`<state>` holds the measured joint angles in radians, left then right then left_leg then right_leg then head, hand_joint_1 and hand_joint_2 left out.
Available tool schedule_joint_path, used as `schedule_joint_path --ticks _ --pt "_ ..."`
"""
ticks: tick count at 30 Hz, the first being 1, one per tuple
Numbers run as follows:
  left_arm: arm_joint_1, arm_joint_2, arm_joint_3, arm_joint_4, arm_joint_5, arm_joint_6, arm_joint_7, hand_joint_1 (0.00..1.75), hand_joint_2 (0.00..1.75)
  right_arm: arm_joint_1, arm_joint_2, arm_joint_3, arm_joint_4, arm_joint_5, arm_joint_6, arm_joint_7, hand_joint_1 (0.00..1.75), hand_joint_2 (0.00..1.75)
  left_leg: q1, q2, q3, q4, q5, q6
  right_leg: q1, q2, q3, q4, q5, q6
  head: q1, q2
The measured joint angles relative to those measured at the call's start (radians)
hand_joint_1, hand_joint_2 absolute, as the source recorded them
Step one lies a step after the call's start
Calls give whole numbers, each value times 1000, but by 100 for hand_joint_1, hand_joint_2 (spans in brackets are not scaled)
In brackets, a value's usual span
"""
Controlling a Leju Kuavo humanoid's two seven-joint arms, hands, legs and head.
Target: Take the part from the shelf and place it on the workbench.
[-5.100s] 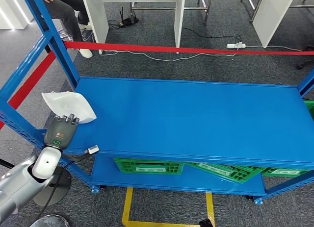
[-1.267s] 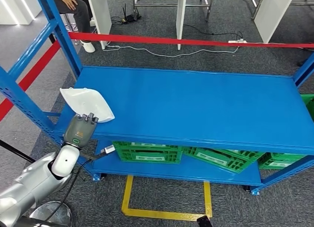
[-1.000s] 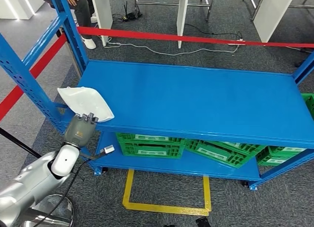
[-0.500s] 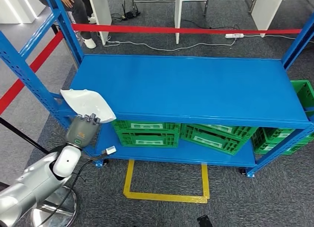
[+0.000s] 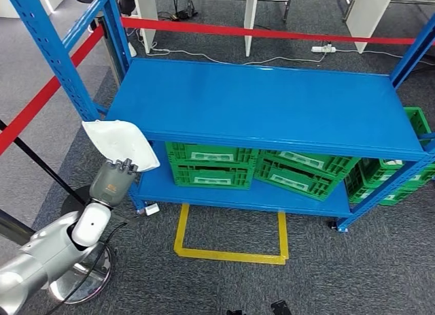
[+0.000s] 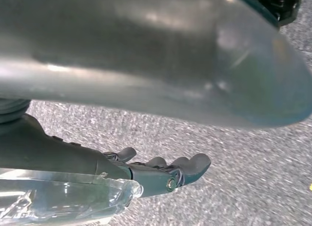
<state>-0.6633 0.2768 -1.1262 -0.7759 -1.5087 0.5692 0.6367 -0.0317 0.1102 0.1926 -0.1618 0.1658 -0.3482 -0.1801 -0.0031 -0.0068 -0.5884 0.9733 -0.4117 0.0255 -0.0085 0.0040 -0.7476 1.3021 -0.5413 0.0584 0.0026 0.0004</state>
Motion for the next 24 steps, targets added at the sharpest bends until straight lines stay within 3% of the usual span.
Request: schedule_joint_path --ticks 1,2,3,5,6,7,9,10,12,14,15,16,17,19,21,22,24 --pt "1 0 -2 0 0 0 0 175 175 -1 0 0 0 0 0 0 0 0 -2 0 -14 1 11 0 1 0 16 10 14 -3 0 0" --pt "1 0 -3 0 0 0 0 175 175 -1 0 0 0 0 0 0 0 0 -3 0 -27 1 21 -2 3 0 51 -19 40 -7 0 0" --pt "2 0 -4 0 0 0 0 175 175 -3 0 0 0 0 0 0 0 0 -3 -1 -37 2 31 -4 5 1 103 -80 60 -12 0 0" --pt "1 1 -4 0 0 -1 1 175 175 -6 0 0 -1 0 0 0 0 0 -5 -1 -50 3 49 -12 11 2 215 -232 54 -23 -1 0" --pt "0 1 -4 0 0 -1 3 175 175 -8 0 0 -2 0 0 -1 0 0 -4 -1 -54 3 58 -18 14 3 246 -284 40 -27 -1 0" --pt "0 1 -5 0 0 -1 5 175 175 -9 0 0 -2 0 0 -1 0 0 -3 0 -56 1 66 -25 17 4 257 -309 31 -32 0 0" --pt "0 2 -9 1 0 -1 10 175 175 -8 1 -1 -3 -1 0 -1 0 0 -1 0 -62 -2 76 -38 17 2 242 -317 47 -43 2 0" --pt "0 3 -11 1 0 0 11 175 175 -8 1 -1 -3 -1 0 -1 0 0 0 -1 -70 7 58 -44 15 0 235 -320 61 -50 1 0" --pt "0 5 -15 1 0 1 14 175 175 -8 2 -2 -3 -1 1 -1 0 0 3 -1 -96 84 -32 -56 10 -2 215 -323 88 -59 -4 0" --pt "-1 6 -18 1 0 2 17 175 175 -7 2 -2 -3 -1 1 -1 0 0 6 0 -126 218 -123 -65 10 -2 186 -322 111 -60 -7 0" --pt "-1 7 -19 1 0 3 18 175 175 -6 2 -3 -3 -2 1 -1 0 0 7 0 -131 270 -136 -69 10 -3 172 -320 121 -59 -7 0" --pt "-1 8 -19 1 0 3 18 175 175 -6 2 -3 -3 -2 2 -2 0 0 8 0 -123 293 -126 -70 10 -4 158 -318 130 -58 -7 0" --pt "-1 8 -20 1 0 3 18 175 175 -6 2 -3 -3 -2 2 -2 0 0 9 0 -97 278 -100 -71 9 -5 145 -316 139 -56 -7 0" --pt "-4 9 -20 1 0 3 19 175 175 -7 2 -3 -3 -2 3 -3 0 0 10 0 -1 160 -58 -70 9 -5 123 -309 155 -50 -7 0" --pt "-9 9 -20 1 0 4 20 175 175 -7 2 -4 -3 -2 3 -3 0 0 8 -2 85 28 -62 -61 10 -5 108 -306 171 -40 -6 0" --pt "-10 9 -20 1 0 4 20 175 175 -7 2 -4 -3 -2 2 -3 0 0 5 -3 102 -6 -69 -54 10 -5 103 -307 180 -34 -6 0" --pt "-11 8 -21 1 0 4 21 175 175 -5 2 -4 -3 -3 2 -3 0 0 3 -2 92 -20 -58 -35 8 -4 92 -311 195 -22 -7 0"
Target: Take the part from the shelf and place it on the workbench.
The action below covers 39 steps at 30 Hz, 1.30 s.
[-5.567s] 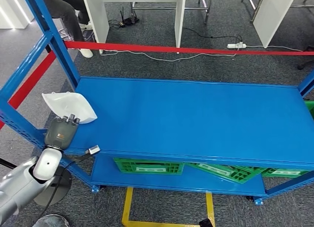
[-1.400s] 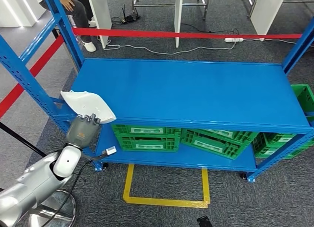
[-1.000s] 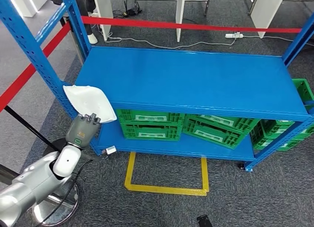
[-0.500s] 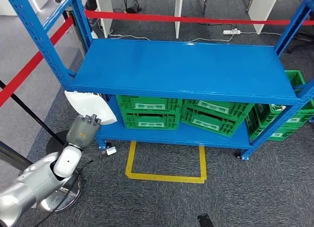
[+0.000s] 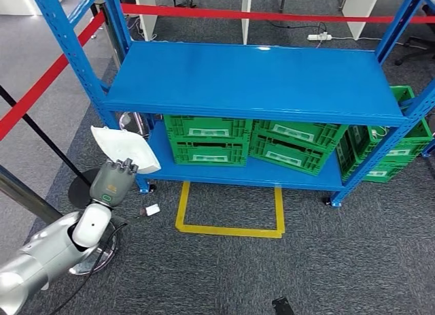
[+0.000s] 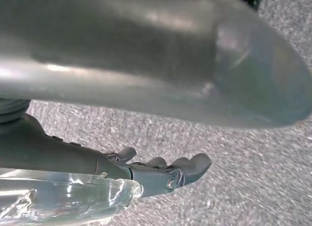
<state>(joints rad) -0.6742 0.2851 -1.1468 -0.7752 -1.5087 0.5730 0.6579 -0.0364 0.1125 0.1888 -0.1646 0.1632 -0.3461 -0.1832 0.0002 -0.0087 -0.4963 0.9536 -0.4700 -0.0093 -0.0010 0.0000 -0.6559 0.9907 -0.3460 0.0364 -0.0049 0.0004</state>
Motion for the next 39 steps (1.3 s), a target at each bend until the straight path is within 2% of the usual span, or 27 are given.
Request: schedule_joint_path --ticks 1,2,5,6,7,8,10,12,13,15,16,18,20,21,22,23,25,27,28,30,32,33,35,36,37,38,39 --pt "0 0 -1 0 0 0 0 175 175 3 0 0 0 0 0 0 0 0 1 2 -9 -1 9 9 -1 1 -10 8 -12 6 1 0" --pt "1 -1 -1 0 0 0 0 175 175 5 0 0 0 0 0 0 0 0 3 3 -19 -2 19 17 -2 2 -23 33 -40 11 2 0" --pt "1 1 -2 0 0 0 0 175 175 6 0 0 0 -1 0 0 0 0 4 6 -51 -2 46 25 -4 2 -73 218 -176 21 7 0" --pt "1 1 -2 0 0 0 0 175 175 5 0 0 0 -1 0 0 0 0 3 7 -62 -1 55 25 -4 2 -81 275 -195 22 7 0" --pt "1 2 -3 0 0 0 0 175 175 4 0 0 0 -1 0 0 0 0 3 7 -74 0 64 24 -4 2 -74 301 -189 22 7 0" --pt "1 1 -5 0 0 0 0 175 175 4 0 0 0 -1 0 0 0 0 4 7 -85 2 71 22 -4 2 -50 289 -166 22 8 0" --pt "1 2 -7 0 0 0 0 175 175 2 0 0 0 -1 0 0 0 0 5 6 -104 8 82 14 -5 3 38 174 -121 23 8 0" --pt "-2 5 -8 0 0 0 1 175 175 -1 0 0 0 0 0 -1 0 0 2 7 -120 16 94 3 -5 9 115 52 -128 18 7 0" --pt "-4 6 -8 0 0 0 2 175 175 -1 1 0 0 0 0 -1 0 0 1 7 -126 18 102 -2 -3 12 130 23 -139 13 6 0" --pt "-5 8 -9 0 0 0 4 175 175 1 1 0 0 0 0 -1 0 0 0 7 -136 19 116 -11 -3 12 128 13 -137 0 6 0" --pt "-5 9 -10 0 0 0 4 175 175 2 2 0 0 0 0 -1 0 0 1 7 -143 25 110 -15 -4 12 120 14 -131 -6 6 0" --pt "-5 10 -12 0 0 0 -3 175 175 2 3 -1 0 0 0 0 0 0 2 7 -171 90 51 -24 -7 10 104 14 -119 -23 4 0" --pt "-3 12 0 0 0 -1 -41 175 175 1 3 -1 0 0 0 0 0 0 2 7 -215 223 -33 -30 -4 10 86 15 -107 -35 2 0" --pt "0 12 11 0 0 -1 -67 175 175 1 3 -1 0 0 0 0 0 0 1 7 -232 284 -54 -30 -2 10 79 15 -100 -37 2 0" --pt "5 12 25 0 0 -1 -88 175 175 2 3 -2 0 0 -1 0 0 0 1 7 -236 319 -53 -28 1 10 71 15 -94 -38 2 0" --pt "8 12 37 0 0 -1 -100 175 175 2 3 -2 0 0 -1 0 0 0 -1 7 -224 319 -33 -23 4 9 64 15 -87 -39 2 0" --pt "11 13 57 0 0 -1 -109 175 175 2 3 -2 0 0 -1 0 0 0 -7 7 -151 224 21 -7 9 10 52 16 -75 -39 3 0" --pt "8 13 72 -2 0 -1 -110 175 175 1 4 -3 0 0 -1 0 0 0 -14 8 -63 92 30 10 15 9 43 17 -65 -34 3 0" --pt "6 13 78 -3 0 -2 -110 175 175 1 4 -3 0 0 -1 0 0 0 -16 8 -38 48 22 15 16 8 39 17 -60 -30 3 0" --pt "6 14 83 -4 0 -2 -106 175 175 1 4 -3 0 2 -1 0 0 0 -16 8 -30 14 16 18 17 6 30 17 -48 -20 3 0" --pt "10 16 83 -4 0 -1 -99 175 175 3 4 -3 0 4 -1 2 0 0 -11 9 -38 7 26 23 17 6 13 36 -65 -8 6 0" --pt "13 18 83 -4 0 0 -94 175 175 4 4 -3 0 5 -2 5 0 0 -7 9 -41 4 32 26 16 6 -2 71 -91 -2 8 0" --pt "20 27 83 -4 0 3 -84 175 175 3 5 -3 0 8 -4 13 0 0 -6 10 -52 5 42 31 10 6 -50 199 -166 10 13 0" --pt "26 33 83 -4 0 7 -78 175 175 3 6 -3 0 11 -6 19 0 0 -6 10 -58 6 47 31 7 6 -71 262 -194 14 13 0" --pt "32 41 83 -4 0 12 -70 175 175 3 7 -3 0 15 -8 24 0 0 -6 10 -63 7 51 30 5 6 -78 298 -206 17 13 0" --pt "40 51 83 -4 0 17 -62 175 175 3 9 -3 0 19 -9 29 0 0 -5 10 -67 8 54 28 3 5 -67 296 -200 19 13 0" --pt "46 61 83 -5 0 22 -55 175 175 3 11 -3 0 23 -10 32 0 0 -4 10 -71 10 57 26 2 5 -36 254 -178 20 13 0"
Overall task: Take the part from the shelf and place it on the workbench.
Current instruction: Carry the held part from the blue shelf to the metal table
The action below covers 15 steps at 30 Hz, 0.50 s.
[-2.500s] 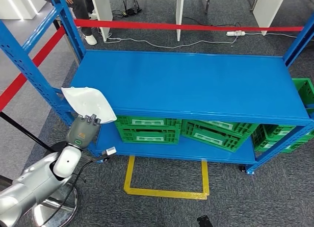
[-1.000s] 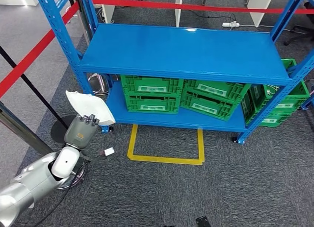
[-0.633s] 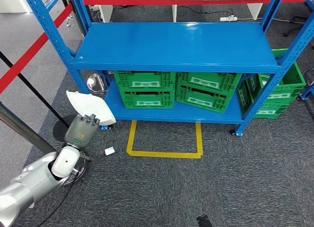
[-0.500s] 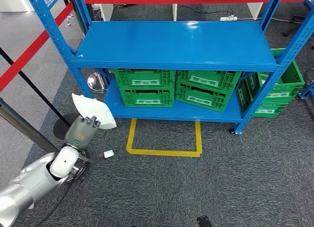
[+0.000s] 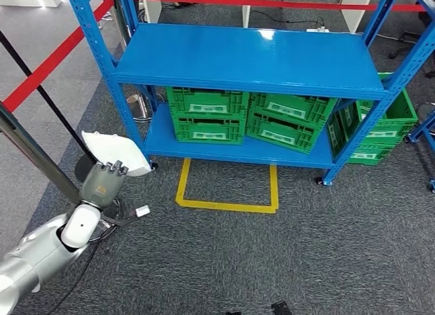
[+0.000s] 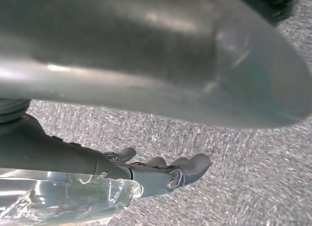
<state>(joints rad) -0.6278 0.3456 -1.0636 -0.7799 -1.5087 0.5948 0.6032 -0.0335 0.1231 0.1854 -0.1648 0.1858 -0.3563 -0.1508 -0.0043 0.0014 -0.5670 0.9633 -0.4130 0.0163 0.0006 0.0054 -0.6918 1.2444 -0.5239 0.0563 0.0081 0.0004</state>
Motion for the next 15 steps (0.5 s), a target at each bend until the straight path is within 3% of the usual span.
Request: schedule_joint_path --ticks 2,4,8,15 --pt "10 25 0 -6 0 5 15 175 175 -2 5 0 0 8 0 3 0 0 0 0 -7 6 3 -7 -3 2 88 -139 46 0 0 0" --pt "15 54 1 -20 0 5 25 175 175 -6 11 1 0 13 -1 5 0 0 -4 -1 -17 14 8 -14 -4 5 134 -223 61 -9 -1 0" --pt "20 106 1 -51 0 -6 22 175 175 -4 19 2 0 21 6 6 0 0 -4 -2 -33 12 26 -2 0 7 124 -232 70 -28 -3 0" --pt "5 172 21 -118 0 -45 -38 175 175 -6 21 2 0 24 27 3 0 0 4 -1 -46 -1 48 -35 9 6 104 -231 85 -48 -2 0"
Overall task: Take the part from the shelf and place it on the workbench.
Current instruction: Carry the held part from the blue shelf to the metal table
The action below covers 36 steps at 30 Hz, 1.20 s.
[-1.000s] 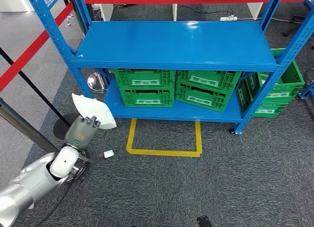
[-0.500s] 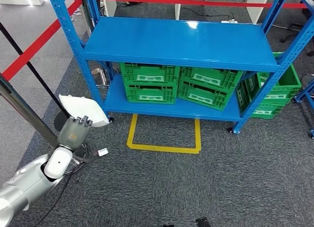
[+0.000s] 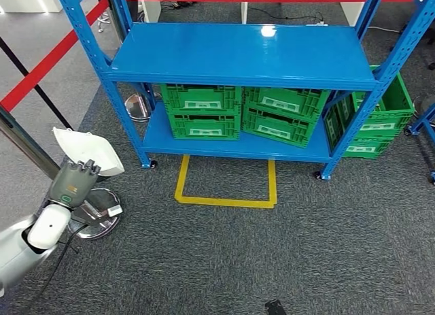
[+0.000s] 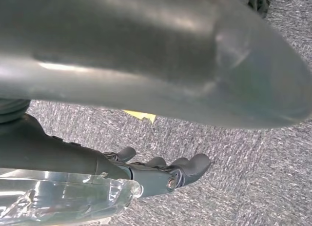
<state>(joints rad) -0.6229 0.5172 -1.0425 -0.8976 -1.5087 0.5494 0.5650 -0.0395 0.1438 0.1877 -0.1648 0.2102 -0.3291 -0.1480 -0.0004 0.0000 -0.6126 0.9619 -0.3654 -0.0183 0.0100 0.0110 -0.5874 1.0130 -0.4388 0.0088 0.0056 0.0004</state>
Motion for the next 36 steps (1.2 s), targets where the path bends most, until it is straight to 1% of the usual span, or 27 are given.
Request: schedule_joint_path --ticks 3,5,11,22,27,36 --pt "-8 16 12 -18 0 -5 -9 175 175 0 0 0 0 0 2 0 0 0 1 0 -7 0 5 -7 1 0 -7 0 6 -1 0 0" --pt "-10 23 15 -27 0 -6 -9 175 175 0 0 0 0 0 2 -1 0 0 1 0 -10 0 8 -7 1 0 -10 0 10 0 0 0" --pt "-22 48 34 -52 0 -15 -38 175 175 0 0 0 0 0 1 -1 0 0 0 0 -23 0 17 -3 -1 0 -22 0 20 5 0 0" --pt "-26 80 100 -86 0 -24 -96 175 175 0 0 0 0 1 0 -8 0 0 -2 0 -33 1 25 0 -2 0 -32 0 29 7 0 0" --pt "-23 88 121 -92 0 -24 -98 175 175 0 0 0 0 1 0 -8 0 0 -2 0 -38 1 28 0 -2 0 -37 0 32 6 0 0" --pt "-17 90 121 -94 0 -27 -91 175 175 0 0 0 0 2 -1 -17 0 0 -2 0 -40 1 30 0 -2 0 -38 0 34 8 0 0"
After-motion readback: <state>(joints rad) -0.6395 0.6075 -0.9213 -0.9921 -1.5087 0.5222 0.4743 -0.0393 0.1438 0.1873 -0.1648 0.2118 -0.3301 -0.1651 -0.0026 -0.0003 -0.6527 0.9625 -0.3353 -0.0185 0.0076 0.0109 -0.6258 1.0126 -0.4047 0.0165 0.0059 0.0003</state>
